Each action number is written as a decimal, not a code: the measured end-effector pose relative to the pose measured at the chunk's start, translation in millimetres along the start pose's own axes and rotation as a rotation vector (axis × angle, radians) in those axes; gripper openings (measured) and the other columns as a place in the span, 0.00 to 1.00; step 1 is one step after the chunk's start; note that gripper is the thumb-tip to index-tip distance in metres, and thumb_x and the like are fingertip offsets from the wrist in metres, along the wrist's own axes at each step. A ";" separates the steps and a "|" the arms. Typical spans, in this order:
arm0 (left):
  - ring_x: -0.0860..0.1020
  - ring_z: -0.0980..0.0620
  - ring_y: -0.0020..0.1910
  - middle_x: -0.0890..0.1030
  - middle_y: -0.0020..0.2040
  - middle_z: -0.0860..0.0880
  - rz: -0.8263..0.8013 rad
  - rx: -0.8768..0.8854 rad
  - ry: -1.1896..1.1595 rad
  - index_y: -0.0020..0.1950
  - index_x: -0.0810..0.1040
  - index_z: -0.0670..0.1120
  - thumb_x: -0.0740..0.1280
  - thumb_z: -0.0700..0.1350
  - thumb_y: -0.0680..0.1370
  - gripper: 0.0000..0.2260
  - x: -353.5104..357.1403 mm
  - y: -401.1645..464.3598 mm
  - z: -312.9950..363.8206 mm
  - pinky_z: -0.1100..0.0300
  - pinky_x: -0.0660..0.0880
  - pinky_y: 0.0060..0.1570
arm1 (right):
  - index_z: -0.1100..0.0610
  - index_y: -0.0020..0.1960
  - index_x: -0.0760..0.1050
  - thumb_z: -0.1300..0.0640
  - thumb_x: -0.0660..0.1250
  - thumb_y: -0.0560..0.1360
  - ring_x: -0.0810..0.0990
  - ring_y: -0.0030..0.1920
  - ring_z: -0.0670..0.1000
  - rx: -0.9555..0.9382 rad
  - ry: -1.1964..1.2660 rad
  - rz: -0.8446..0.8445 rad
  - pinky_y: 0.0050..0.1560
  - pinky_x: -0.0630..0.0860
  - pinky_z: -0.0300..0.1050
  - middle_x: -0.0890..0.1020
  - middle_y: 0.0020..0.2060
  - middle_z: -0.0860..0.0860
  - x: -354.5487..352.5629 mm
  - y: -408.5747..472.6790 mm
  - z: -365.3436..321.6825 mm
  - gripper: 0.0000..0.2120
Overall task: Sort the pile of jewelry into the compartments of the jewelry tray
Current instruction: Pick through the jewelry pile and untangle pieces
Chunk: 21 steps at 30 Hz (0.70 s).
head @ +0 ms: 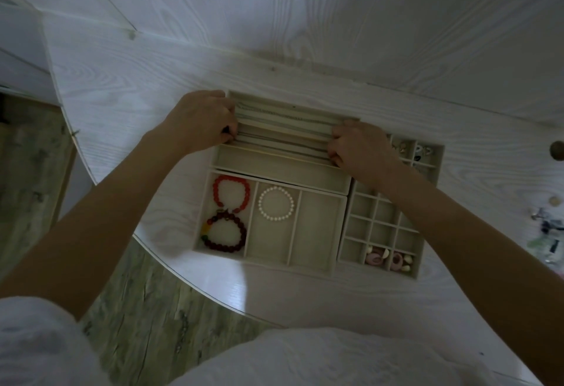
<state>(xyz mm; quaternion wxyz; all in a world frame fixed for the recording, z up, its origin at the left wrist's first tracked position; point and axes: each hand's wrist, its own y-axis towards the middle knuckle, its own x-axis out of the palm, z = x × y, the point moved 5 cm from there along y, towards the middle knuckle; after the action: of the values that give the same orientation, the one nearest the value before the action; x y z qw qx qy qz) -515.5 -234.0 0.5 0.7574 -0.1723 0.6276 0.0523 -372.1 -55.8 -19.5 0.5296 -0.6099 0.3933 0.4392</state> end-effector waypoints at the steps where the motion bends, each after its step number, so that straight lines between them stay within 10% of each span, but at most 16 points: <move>1: 0.74 0.45 0.34 0.77 0.33 0.48 -0.007 -0.007 0.003 0.35 0.85 0.48 0.78 0.40 0.65 0.04 0.0 0.6 -0.9 0.62 0.63 0.32 | 0.54 0.25 0.77 0.64 0.78 0.55 0.76 0.30 0.53 -0.012 -0.032 -0.014 0.28 0.65 0.35 0.75 0.27 0.50 0.9 0.4 0.4 0.11; 21: 0.77 0.46 0.44 0.80 0.42 0.48 -0.049 -0.229 0.010 0.43 0.86 0.50 0.73 0.47 0.72 0.03 2.4 -0.1 -6.0 0.58 0.70 0.40 | 0.54 0.26 0.77 0.65 0.79 0.56 0.77 0.30 0.53 -0.083 0.002 0.077 0.27 0.66 0.35 0.76 0.27 0.50 -0.9 -3.2 1.2 0.12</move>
<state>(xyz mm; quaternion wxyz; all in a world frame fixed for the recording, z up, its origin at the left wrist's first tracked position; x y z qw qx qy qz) -520.6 -236.4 -2.7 0.7308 -0.2730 0.6169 0.1044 -369.4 -54.2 -17.7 0.4860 -0.6162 0.3987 0.4745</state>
